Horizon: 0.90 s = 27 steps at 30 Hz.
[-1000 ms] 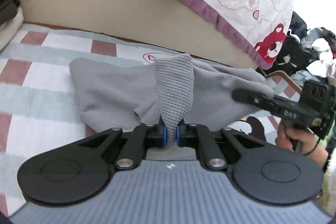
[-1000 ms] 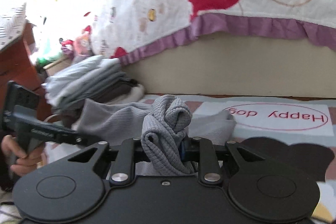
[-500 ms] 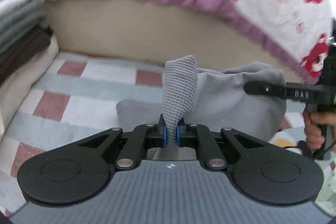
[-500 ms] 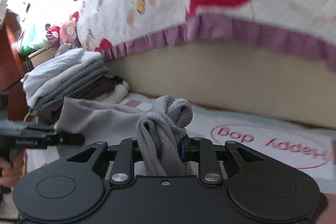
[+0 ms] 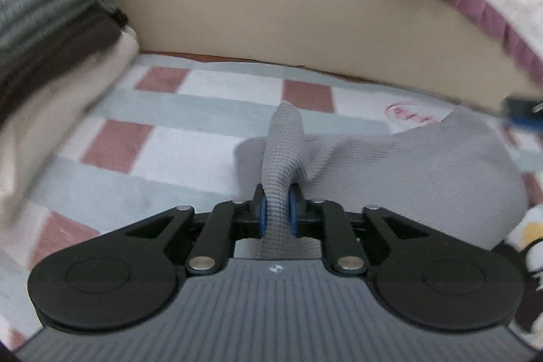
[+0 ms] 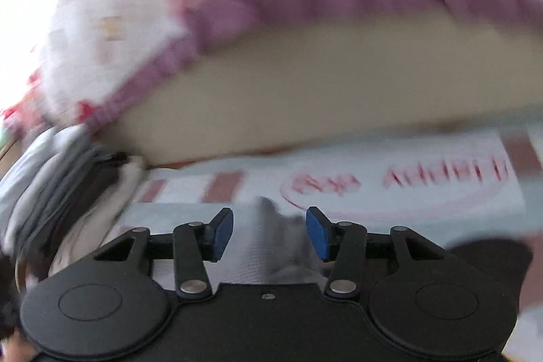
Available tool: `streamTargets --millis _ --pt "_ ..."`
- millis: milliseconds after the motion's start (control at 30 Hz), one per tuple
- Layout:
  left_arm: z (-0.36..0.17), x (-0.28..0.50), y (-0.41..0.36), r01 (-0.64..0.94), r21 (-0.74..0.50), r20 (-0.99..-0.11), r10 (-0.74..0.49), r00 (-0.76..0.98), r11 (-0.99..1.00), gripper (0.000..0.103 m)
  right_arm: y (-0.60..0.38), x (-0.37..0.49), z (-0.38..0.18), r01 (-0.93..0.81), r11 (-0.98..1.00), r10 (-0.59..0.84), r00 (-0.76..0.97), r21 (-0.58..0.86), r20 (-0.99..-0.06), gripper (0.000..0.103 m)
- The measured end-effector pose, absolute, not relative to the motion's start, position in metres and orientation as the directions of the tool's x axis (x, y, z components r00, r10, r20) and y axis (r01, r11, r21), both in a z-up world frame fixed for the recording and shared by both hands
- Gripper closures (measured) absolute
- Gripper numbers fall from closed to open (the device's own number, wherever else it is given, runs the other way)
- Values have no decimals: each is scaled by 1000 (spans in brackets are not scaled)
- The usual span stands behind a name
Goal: Fold clothes
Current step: 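Lower the shirt onto the rug and open both grippers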
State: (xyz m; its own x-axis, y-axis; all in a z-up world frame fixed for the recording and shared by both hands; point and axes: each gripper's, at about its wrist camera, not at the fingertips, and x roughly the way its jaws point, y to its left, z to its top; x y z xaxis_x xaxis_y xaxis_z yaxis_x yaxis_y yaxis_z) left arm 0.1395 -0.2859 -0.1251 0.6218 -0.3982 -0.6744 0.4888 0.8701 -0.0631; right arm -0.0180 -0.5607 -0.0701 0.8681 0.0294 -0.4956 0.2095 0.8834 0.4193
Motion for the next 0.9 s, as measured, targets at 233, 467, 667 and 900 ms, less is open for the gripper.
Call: streamTargets --millis 233,467,667,900 --pt "-120 139 -289 484 58 -643 -338 687 873 78 -505 -31 -57 47 992 14 881 117 -472 50" --pt "-120 158 -279 528 -122 -649 -470 598 840 100 -482 -11 -77 36 999 -42 861 -21 -507 54" --pt "-139 181 -271 492 -237 -696 -499 515 838 102 -505 15 -107 126 992 -90 792 18 -604 57" --pt "-144 186 -274 473 -201 -707 -461 536 858 101 -526 1 -111 123 982 -11 796 144 -605 58"
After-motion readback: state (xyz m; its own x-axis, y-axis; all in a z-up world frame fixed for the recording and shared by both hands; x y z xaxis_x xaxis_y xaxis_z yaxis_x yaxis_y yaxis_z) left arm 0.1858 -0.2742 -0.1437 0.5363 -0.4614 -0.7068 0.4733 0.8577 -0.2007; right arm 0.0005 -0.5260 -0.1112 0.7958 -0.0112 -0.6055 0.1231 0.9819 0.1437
